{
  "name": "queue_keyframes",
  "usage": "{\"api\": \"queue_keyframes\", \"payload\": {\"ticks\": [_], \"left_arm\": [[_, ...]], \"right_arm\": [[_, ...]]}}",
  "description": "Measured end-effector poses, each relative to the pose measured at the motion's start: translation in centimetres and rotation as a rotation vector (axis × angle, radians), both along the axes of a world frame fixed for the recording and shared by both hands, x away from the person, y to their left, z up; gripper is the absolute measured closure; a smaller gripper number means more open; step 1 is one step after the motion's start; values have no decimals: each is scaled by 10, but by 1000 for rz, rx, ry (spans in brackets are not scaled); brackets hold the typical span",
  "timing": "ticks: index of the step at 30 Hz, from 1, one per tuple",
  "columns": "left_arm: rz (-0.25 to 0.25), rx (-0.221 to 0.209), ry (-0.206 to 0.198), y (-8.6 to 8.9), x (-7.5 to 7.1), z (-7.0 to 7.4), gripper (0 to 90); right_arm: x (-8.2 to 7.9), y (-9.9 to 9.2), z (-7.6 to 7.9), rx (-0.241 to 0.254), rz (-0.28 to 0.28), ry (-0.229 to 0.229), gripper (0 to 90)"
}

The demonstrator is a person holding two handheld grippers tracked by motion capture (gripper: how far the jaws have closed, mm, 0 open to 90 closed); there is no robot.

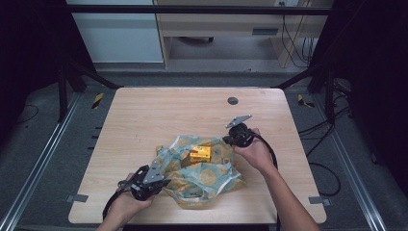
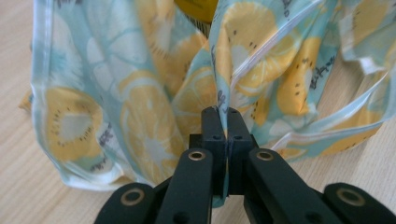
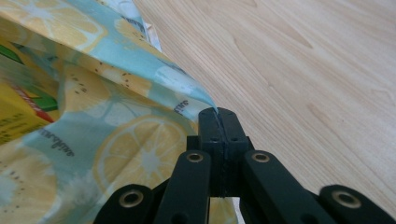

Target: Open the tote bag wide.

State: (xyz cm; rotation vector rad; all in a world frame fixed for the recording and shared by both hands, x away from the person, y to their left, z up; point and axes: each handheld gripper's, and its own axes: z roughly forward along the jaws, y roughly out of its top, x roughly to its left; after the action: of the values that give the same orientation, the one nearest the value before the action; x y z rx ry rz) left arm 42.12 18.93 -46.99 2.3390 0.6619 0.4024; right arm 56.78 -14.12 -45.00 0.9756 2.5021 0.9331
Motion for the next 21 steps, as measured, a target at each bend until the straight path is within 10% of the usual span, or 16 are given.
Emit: {"api": "queue_keyframes", "payload": {"ticks": [9, 21], "left_arm": [[30, -4, -13, 4, 3, 0, 893], [41, 23, 24, 13, 3, -7, 896]], "right_arm": [[5, 5, -1, 56, -34, 11, 900], [8, -1, -9, -11, -46, 42, 900]]}}
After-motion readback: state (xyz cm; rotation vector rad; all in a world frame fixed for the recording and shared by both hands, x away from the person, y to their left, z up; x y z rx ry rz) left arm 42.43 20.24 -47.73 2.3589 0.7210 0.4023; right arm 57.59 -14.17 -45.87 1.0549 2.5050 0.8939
